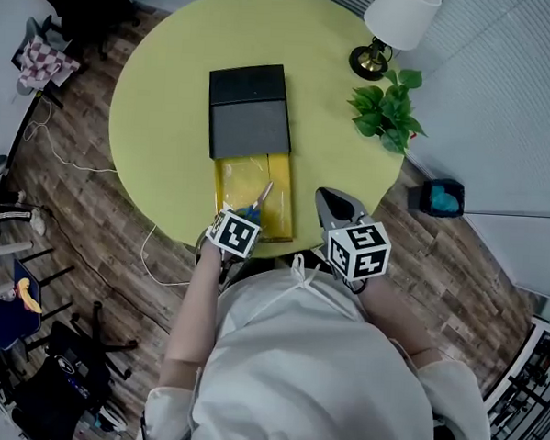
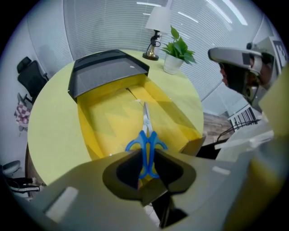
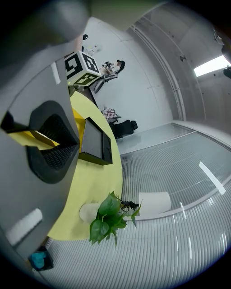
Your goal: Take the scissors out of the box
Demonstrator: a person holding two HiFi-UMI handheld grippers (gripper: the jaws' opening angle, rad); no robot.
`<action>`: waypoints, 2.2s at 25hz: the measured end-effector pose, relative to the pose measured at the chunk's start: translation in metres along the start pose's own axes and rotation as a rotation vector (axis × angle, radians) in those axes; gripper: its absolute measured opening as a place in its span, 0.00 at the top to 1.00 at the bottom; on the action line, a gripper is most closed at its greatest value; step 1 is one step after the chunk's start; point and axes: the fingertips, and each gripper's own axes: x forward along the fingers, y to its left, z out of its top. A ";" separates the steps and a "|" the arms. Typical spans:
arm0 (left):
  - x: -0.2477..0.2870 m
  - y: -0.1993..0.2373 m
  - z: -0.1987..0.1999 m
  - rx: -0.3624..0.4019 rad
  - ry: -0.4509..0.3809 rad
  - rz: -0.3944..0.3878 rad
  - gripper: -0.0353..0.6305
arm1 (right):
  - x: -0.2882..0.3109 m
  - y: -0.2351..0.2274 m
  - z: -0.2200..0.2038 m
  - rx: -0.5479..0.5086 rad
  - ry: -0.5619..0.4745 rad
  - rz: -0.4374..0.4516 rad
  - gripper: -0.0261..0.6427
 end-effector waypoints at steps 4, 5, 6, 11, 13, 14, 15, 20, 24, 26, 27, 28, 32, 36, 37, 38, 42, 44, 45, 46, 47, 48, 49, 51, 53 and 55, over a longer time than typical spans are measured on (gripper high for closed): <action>-0.022 0.002 0.009 0.015 -0.063 0.010 0.82 | 0.000 0.009 0.003 -0.004 -0.007 -0.001 0.96; -0.028 0.003 0.010 0.019 -0.077 0.011 0.82 | 0.000 0.011 0.004 -0.006 -0.010 -0.001 0.96; -0.034 0.003 0.012 0.023 -0.094 0.014 0.82 | 0.000 0.013 0.005 -0.007 -0.013 -0.002 0.96; -0.063 0.010 0.031 0.032 -0.209 0.036 0.82 | 0.001 0.018 0.014 -0.011 -0.038 -0.005 0.96; -0.074 0.013 0.040 0.031 -0.265 0.047 0.82 | 0.001 0.019 0.018 -0.013 -0.049 -0.007 0.96; -0.080 0.014 0.045 0.029 -0.295 0.052 0.82 | 0.000 0.020 0.020 -0.014 -0.053 -0.008 0.96; -0.086 0.016 0.050 0.029 -0.326 0.056 0.82 | -0.001 0.021 0.022 -0.016 -0.058 -0.009 0.96; -0.121 0.024 0.082 0.024 -0.487 0.088 0.81 | -0.003 0.023 0.037 -0.028 -0.098 -0.014 0.96; -0.151 0.028 0.105 -0.008 -0.642 0.090 0.81 | -0.006 0.023 0.048 -0.040 -0.127 -0.019 0.96; -0.167 0.032 0.115 -0.023 -0.723 0.103 0.81 | -0.008 0.024 0.055 -0.047 -0.145 -0.022 0.96; -0.175 0.033 0.119 -0.026 -0.760 0.116 0.81 | -0.009 0.025 0.057 -0.049 -0.154 -0.022 0.96; -0.183 0.035 0.123 -0.025 -0.796 0.133 0.81 | -0.009 0.026 0.060 -0.050 -0.163 -0.020 0.96; -0.219 0.040 0.136 -0.018 -0.940 0.199 0.81 | -0.013 0.029 0.071 -0.051 -0.199 -0.013 0.96; -0.243 0.042 0.145 -0.006 -1.023 0.253 0.81 | -0.016 0.030 0.080 -0.053 -0.231 -0.012 0.96; -0.246 0.042 0.147 -0.006 -1.030 0.258 0.81 | -0.017 0.030 0.082 -0.056 -0.239 -0.010 0.96; -0.248 0.042 0.148 -0.005 -1.036 0.259 0.81 | -0.017 0.030 0.085 -0.059 -0.247 -0.007 0.96; -0.253 0.036 0.154 0.021 -1.049 0.257 0.81 | -0.017 0.033 0.089 -0.065 -0.258 0.005 0.96; -0.253 0.032 0.155 0.038 -1.049 0.259 0.81 | -0.017 0.032 0.088 -0.067 -0.255 0.002 0.96; -0.252 0.030 0.156 0.044 -1.049 0.260 0.81 | -0.017 0.032 0.088 -0.070 -0.254 0.001 0.96; -0.252 0.028 0.157 0.049 -1.048 0.261 0.81 | -0.017 0.032 0.087 -0.074 -0.253 0.003 0.96; -0.251 0.027 0.157 0.052 -1.047 0.262 0.81 | -0.017 0.032 0.088 -0.081 -0.254 0.009 0.96; -0.250 0.026 0.157 0.053 -1.047 0.262 0.81 | -0.017 0.033 0.088 -0.091 -0.256 0.016 0.96; -0.249 0.025 0.158 0.052 -1.047 0.260 0.81 | -0.017 0.034 0.089 -0.104 -0.259 0.022 0.96; -0.247 0.025 0.158 0.047 -1.046 0.258 0.81 | -0.018 0.037 0.090 -0.132 -0.266 0.026 0.96; -0.247 0.027 0.157 0.039 -1.045 0.257 0.81 | -0.018 0.039 0.093 -0.151 -0.270 0.020 0.96; -0.246 0.028 0.157 0.031 -1.042 0.254 0.81 | -0.018 0.039 0.095 -0.155 -0.271 0.010 0.96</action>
